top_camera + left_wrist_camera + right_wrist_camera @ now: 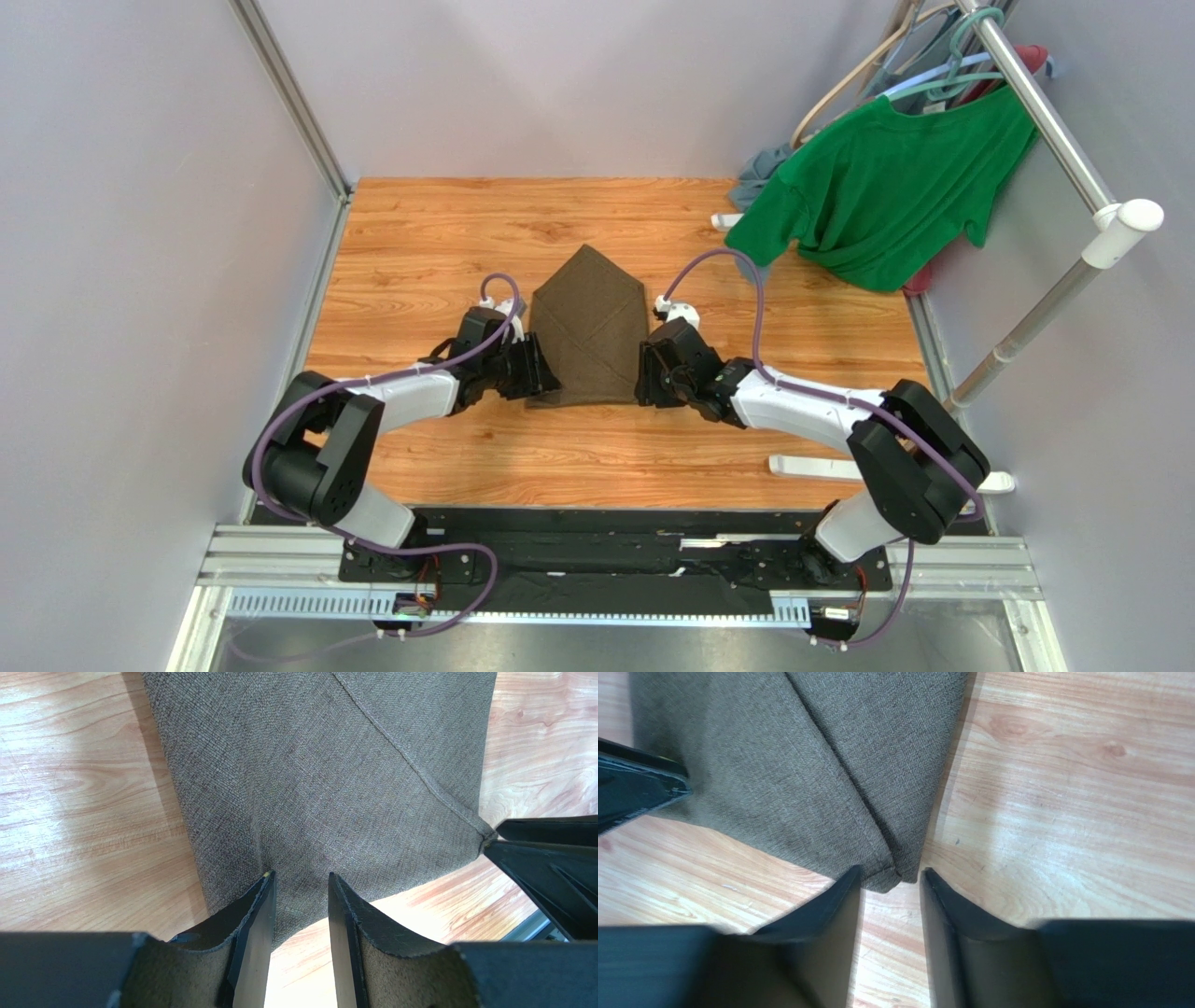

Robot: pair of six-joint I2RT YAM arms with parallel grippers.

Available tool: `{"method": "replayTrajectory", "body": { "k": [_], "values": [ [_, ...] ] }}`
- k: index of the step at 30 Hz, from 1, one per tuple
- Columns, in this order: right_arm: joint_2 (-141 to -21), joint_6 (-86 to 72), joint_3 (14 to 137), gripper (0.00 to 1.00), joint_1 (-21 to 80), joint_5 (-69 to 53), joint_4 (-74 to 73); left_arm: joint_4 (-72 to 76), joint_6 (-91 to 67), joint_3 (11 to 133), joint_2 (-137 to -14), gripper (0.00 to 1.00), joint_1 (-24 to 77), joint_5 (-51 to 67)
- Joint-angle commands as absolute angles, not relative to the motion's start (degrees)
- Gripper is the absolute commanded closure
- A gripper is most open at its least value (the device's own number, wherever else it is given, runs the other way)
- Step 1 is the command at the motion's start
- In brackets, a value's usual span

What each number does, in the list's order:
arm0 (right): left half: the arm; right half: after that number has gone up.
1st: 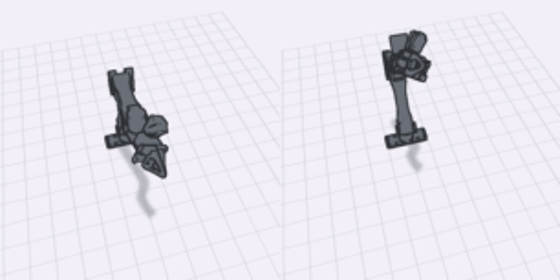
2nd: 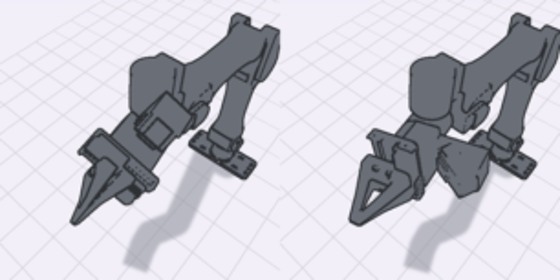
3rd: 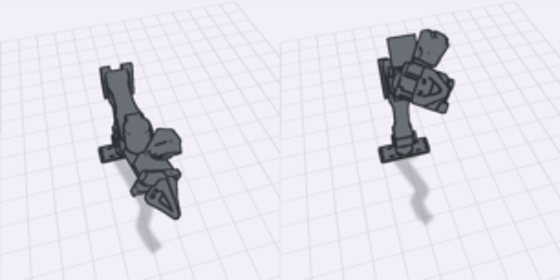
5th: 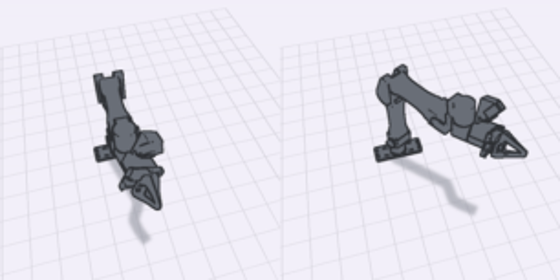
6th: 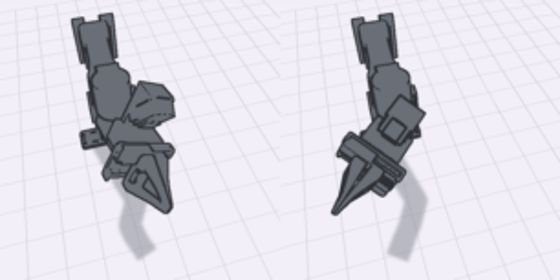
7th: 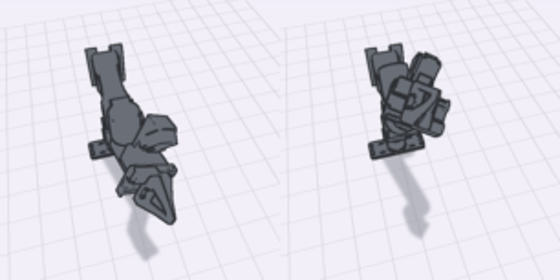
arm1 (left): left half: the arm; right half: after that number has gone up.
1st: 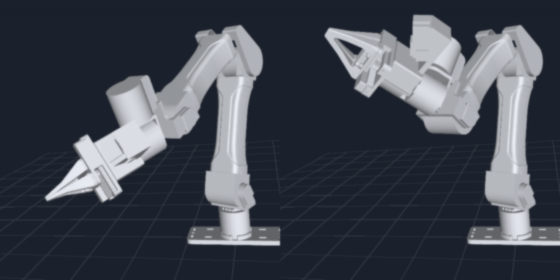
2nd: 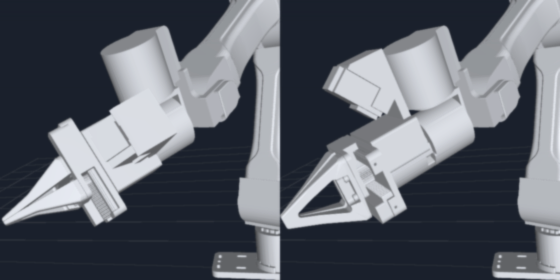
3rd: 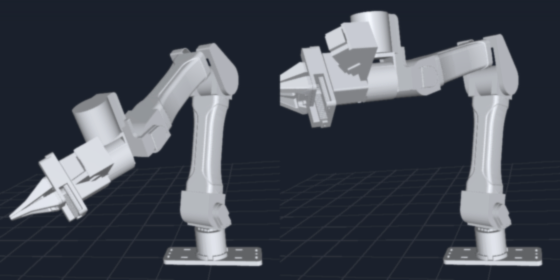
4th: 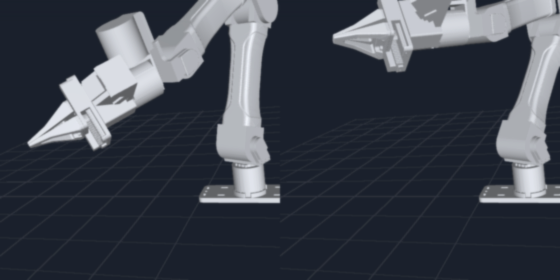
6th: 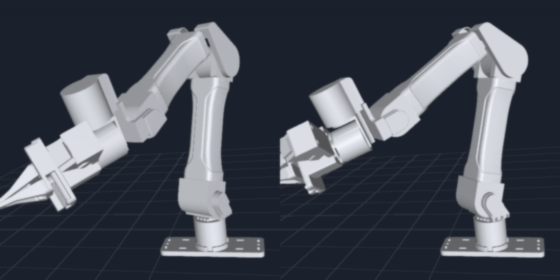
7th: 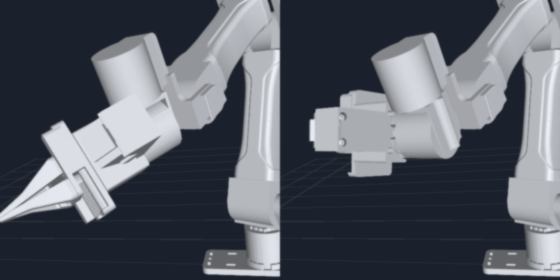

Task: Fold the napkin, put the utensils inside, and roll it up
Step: Fold the napkin

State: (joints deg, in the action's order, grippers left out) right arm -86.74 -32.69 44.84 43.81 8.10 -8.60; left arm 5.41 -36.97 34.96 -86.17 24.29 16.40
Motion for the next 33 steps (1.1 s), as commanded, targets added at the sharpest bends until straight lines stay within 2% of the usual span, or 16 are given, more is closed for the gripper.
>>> {"method": "replayTrajectory", "body": {
  "k": [1,2,8,18,19,23,25,28,29,33],
  "values": [
    [-83.50,-31.99,47.37,0.51,43.68,8.53,-9.75,6.33,-35.51,34.98,-86.75,0.58,24.52,17.14],
    [-83.58,-31.99,47.98,0.47,43.59,8.26,-9.84,6.42,-35.51,35.07,-86.84,0.58,24.52,17.14],
    [-86.22,-33.48,49.83,0.42,41.49,5.02,-10.02,6.24,-35.51,35.51,-86.92,0.58,24.52,17.58],
    [-90.44,-35.51,46.85,0.46,37.88,-4.48,-5.28,5.45,-35.16,36.30,-86.66,0.58,24.52,17.40],
    [-91.05,-35.51,46.58,0.47,37.62,-4.74,-4.93,5.36,-35.16,36.47,-86.57,0.58,24.52,17.40],
    [-92.63,-35.86,46.41,0.63,37.27,-5.54,-4.04,4.49,-34.80,37.09,-86.40,0.56,24.52,17.14],
    [-93.07,-35.86,46.41,0.65,37.27,-5.45,-3.96,4.04,-34.37,37.88,-86.13,0.53,24.52,16.79],
    [-94.04,-36.12,46.14,0.71,37.09,-5.10,-3.87,2.64,-33.75,39.28,-85.17,0.42,24.52,16.17],
    [-94.30,-36.21,45.97,0.75,37.09,-5.01,-3.95,0.98,-33.49,39.81,-84.30,0.35,24.52,15.74],
    [-94.13,-36.47,45.35,0.82,37.00,-4.48,-4.39,-4.21,-30.51,42.36,-80.52,0.25,24.52,9.95]
  ]
}}
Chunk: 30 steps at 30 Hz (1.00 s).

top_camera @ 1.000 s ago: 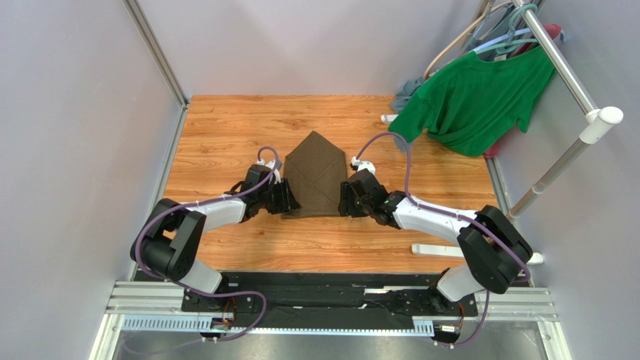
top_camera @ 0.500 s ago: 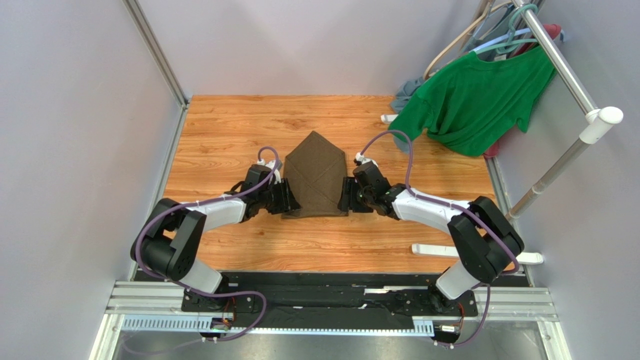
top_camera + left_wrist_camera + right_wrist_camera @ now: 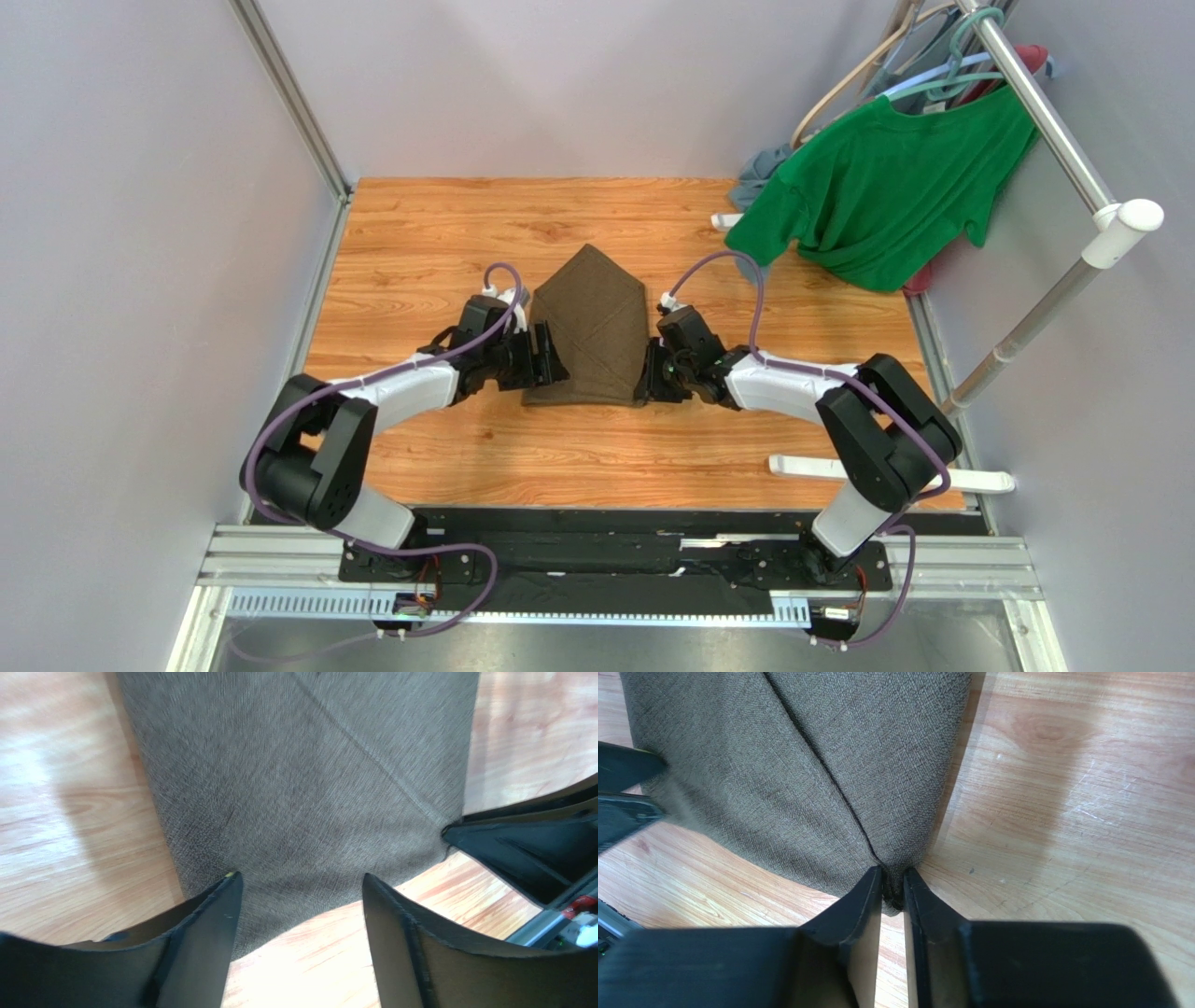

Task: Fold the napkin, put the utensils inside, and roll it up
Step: Fold the napkin

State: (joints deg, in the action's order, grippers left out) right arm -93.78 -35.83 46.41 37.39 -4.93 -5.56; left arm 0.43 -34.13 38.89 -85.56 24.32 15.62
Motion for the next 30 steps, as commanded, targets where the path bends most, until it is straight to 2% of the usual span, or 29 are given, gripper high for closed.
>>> {"method": "replayTrajectory", "body": {
  "k": [1,6,9,18,22,23,25,30],
  "values": [
    [-93.96,-36.74,45.18,0.84,37.00,-4.48,-4.39,-4.74,-30.06,42.45,-79.64,0.24,24.52,9.06],
    [-92.99,-38.84,43.51,0.88,37.00,-5.36,-4.75,-7.56,-27.51,42.10,-76.90,0.22,24.35,4.23],
    [-91.94,-41.21,41.58,0.88,37.26,-6.24,-3.70,-6.33,-28.12,40.61,-77.78,0.23,23.64,5.44],
    [-86.40,-48.77,37.27,0.88,42.36,-4.22,-4.92,-2.90,-28.92,37.88,-78.57,0.31,20.92,7.20],
    [-81.40,-48.87,36.21,0.62,45.52,-0.71,-7.29,-3.25,-28.48,37.79,-77.87,0.32,20.57,7.91],
    [-79.65,-47.82,36.30,0.51,45.79,-0.09,-8.60,-3.86,-28.39,37.79,-77.52,0.32,20.48,7.91],
    [-74.38,-41.18,38.05,0.46,46.05,-0.09,-9.49,-4.57,-28.13,37.62,-75.95,0.32,19.87,8.35],
    [-69.43,-19.37,48.22,0.45,50.16,-0.53,-14.41,-5.97,-28.74,36.56,-71.55,0.32,17.85,9.32]
  ]
}}
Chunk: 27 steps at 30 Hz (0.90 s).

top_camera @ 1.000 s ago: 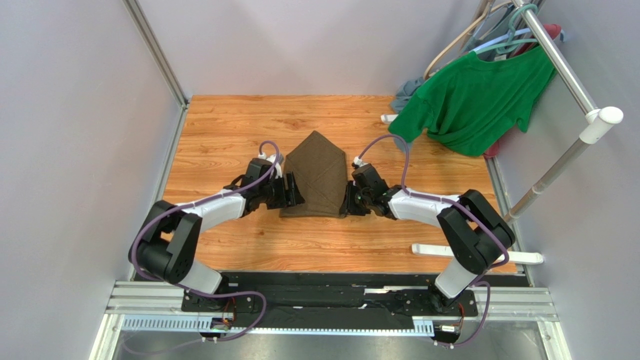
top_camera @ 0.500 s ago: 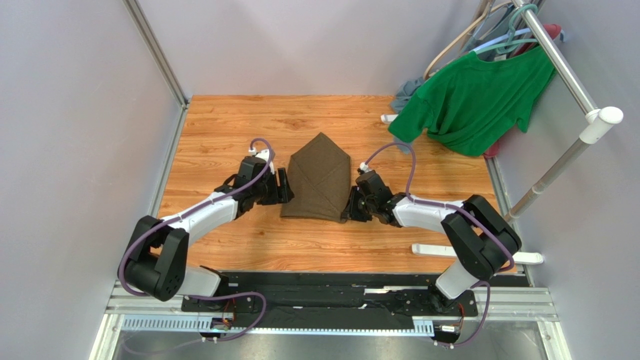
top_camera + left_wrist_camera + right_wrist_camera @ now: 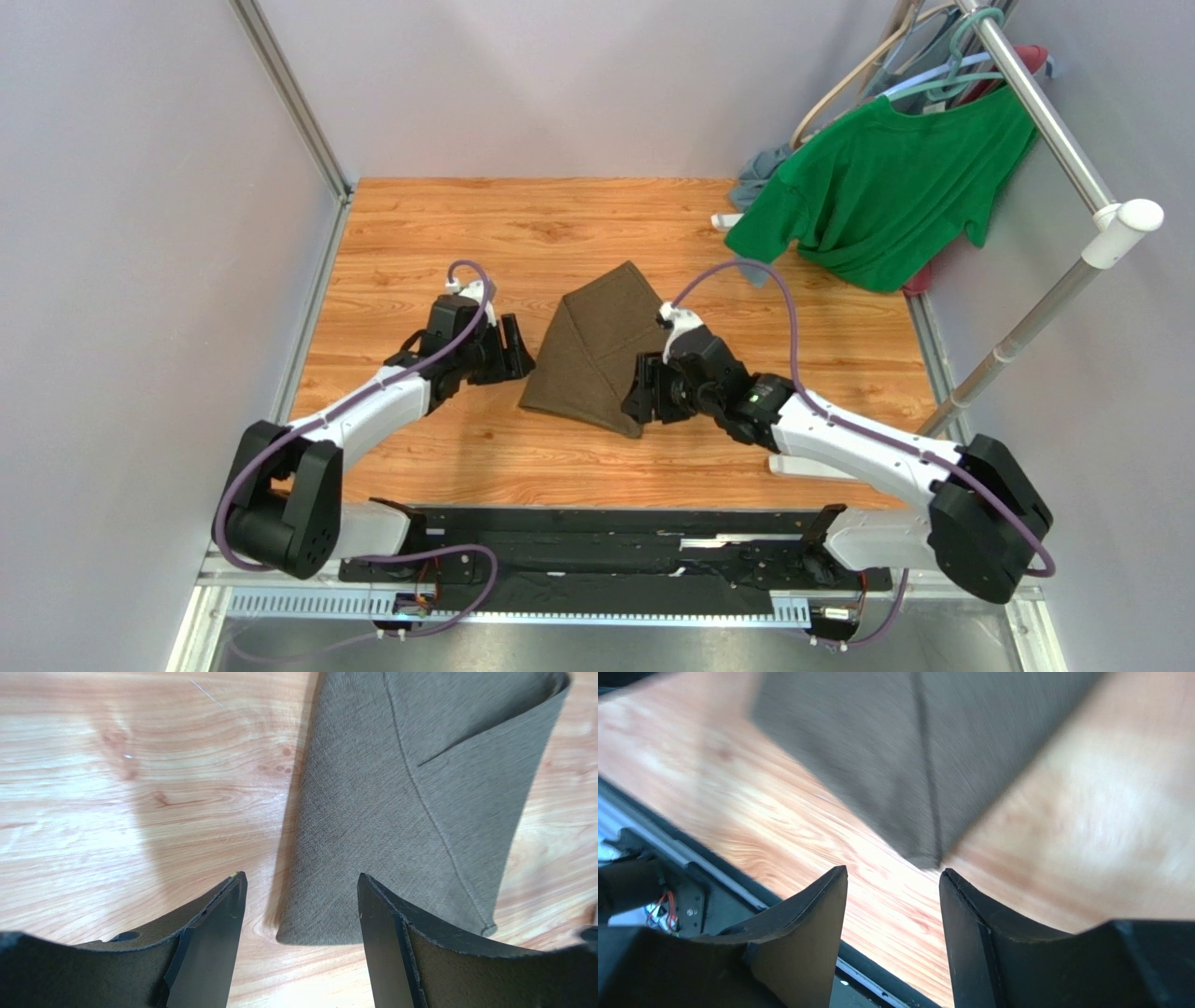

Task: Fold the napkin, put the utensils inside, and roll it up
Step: Fold the napkin, then roll the napkin with the utensil

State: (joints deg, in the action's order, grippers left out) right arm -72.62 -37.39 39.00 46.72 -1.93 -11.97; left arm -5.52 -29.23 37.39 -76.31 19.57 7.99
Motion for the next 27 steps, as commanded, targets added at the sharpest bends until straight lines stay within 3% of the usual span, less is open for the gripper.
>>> {"method": "replayTrajectory", "body": {
  "k": [1,5,11,17,27],
  "values": [
    [-70.48,-15.25,49.56,0.45,51.40,-0.35,-15.81,-6.15,-28.91,36.39,-70.50,0.32,17.15,9.32],
    [-78.12,1.80,55.01,0.47,58.35,3.50,-16.26,-6.68,-30.23,35.51,-68.91,0.32,15.03,10.72],
    [-92.18,11.93,59.59,0.49,65.12,13.67,-13.10,-6.94,-30.94,34.28,-66.53,0.32,14.06,10.72],
    [-97.64,16.43,58.54,0.50,68.46,21.87,-6.87,-6.68,-30.50,34.37,-66.80,0.32,12.92,11.86],
    [-103.53,21.27,58.10,0.52,68.55,22.06,-4.22,-5.45,-30.85,34.37,-68.03,0.32,12.13,13.54]
  ]
}}
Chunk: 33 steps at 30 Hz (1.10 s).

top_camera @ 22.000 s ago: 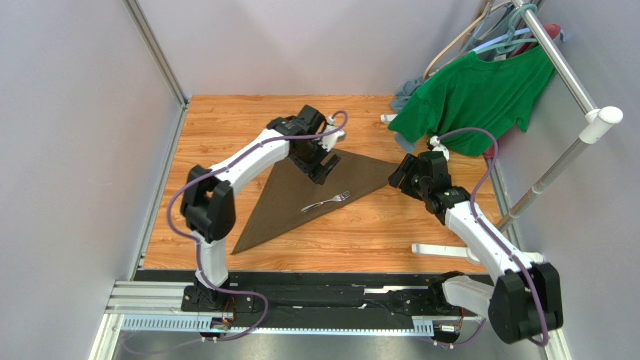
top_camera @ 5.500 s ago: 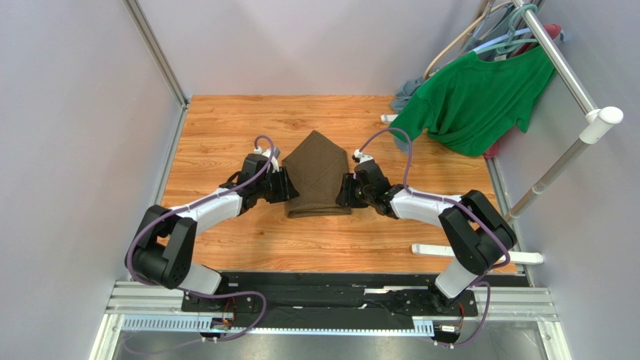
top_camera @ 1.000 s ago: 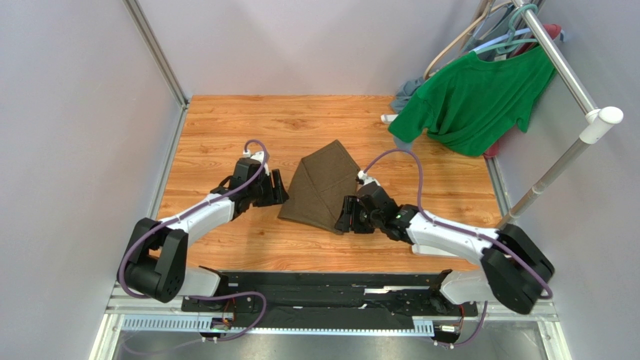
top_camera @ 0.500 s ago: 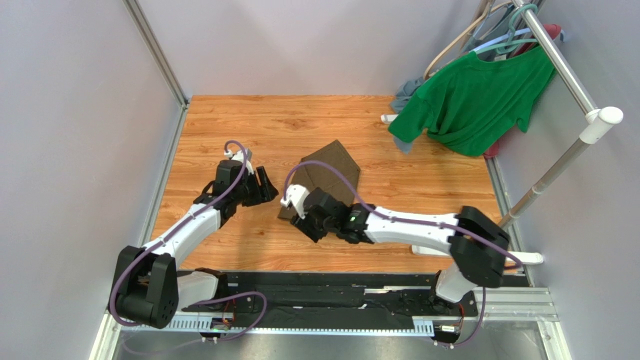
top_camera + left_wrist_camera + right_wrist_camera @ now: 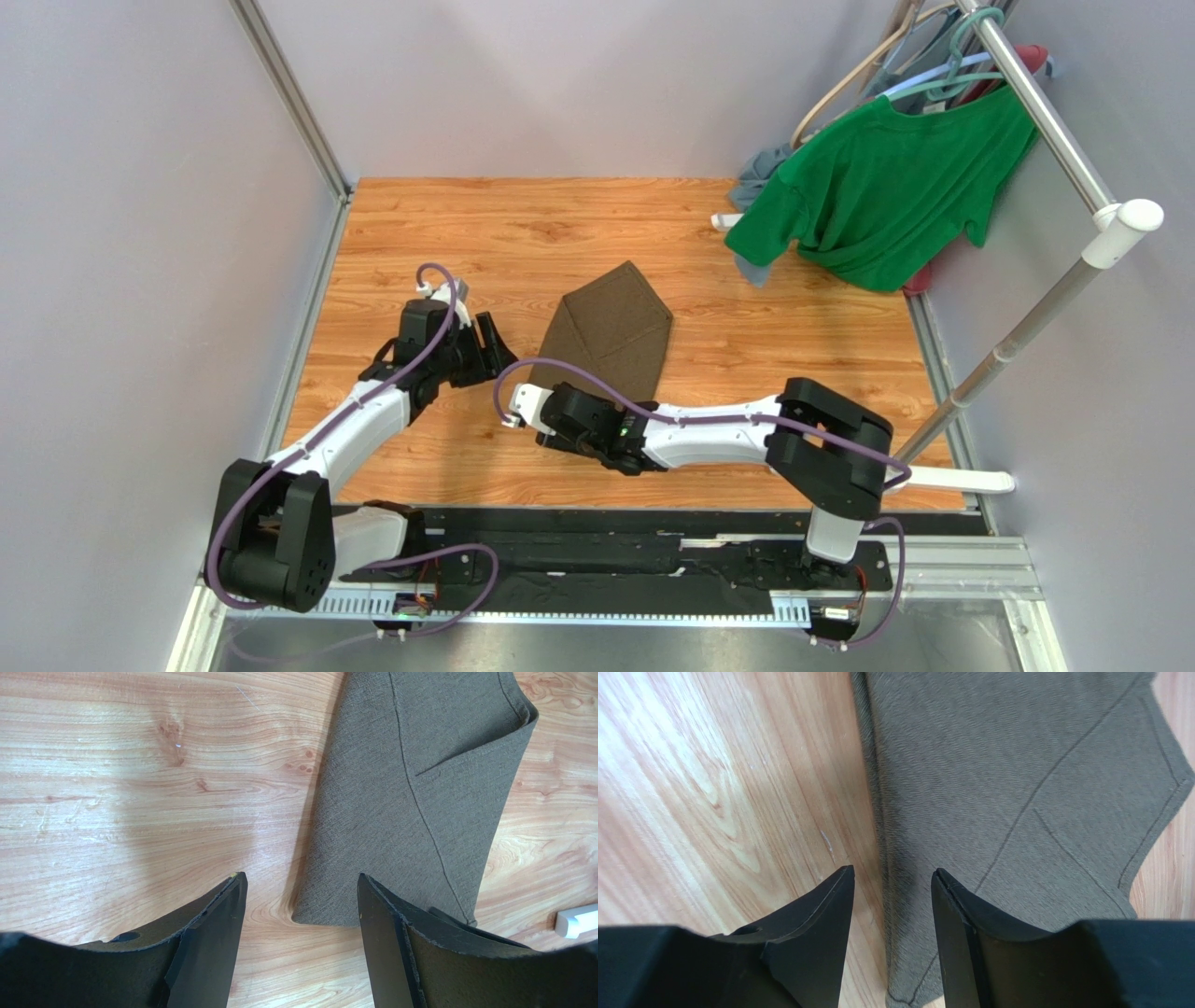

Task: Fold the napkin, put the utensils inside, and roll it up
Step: Roll the napkin with the utensil

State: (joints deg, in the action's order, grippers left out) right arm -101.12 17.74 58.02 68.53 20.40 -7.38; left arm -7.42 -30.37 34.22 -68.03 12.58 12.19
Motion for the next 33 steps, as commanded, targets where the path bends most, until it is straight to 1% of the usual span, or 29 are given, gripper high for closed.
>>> {"method": "replayTrajectory", "body": {
  "k": [1,8,9,12,22,29,33],
  "values": [
    [-103.80,21.36,57.92,0.52,68.55,22.15,-3.96,-5.54,-30.85,34.37,-68.03,0.32,11.95,13.62],
    [-106.43,22.06,57.30,0.54,68.29,23.90,-1.32,-5.45,-30.94,34.45,-68.29,0.32,11.60,14.06],
    [-106.96,22.15,57.39,0.59,68.20,24.25,-1.14,-5.28,-30.94,34.37,-68.20,0.32,11.60,14.15],
    [-108.72,22.15,57.83,0.66,67.68,24.96,-1.14,-5.36,-31.03,34.28,-68.03,0.32,11.51,14.24],
    [-110.65,20.48,58.18,0.79,66.36,21.54,-3.86,-5.36,-31.11,34.19,-67.85,0.32,11.43,14.41],
    [-110.48,16.97,59.59,1.00,65.22,15.30,-9.04,-5.27,-31.29,33.75,-66.89,0.32,11.43,14.41],
    [-107.41,12.84,60.03,1.00,62.93,7.31,-11.42,-5.01,-31.55,32.96,-65.22,0.32,11.43,13.98]
  ]
}}
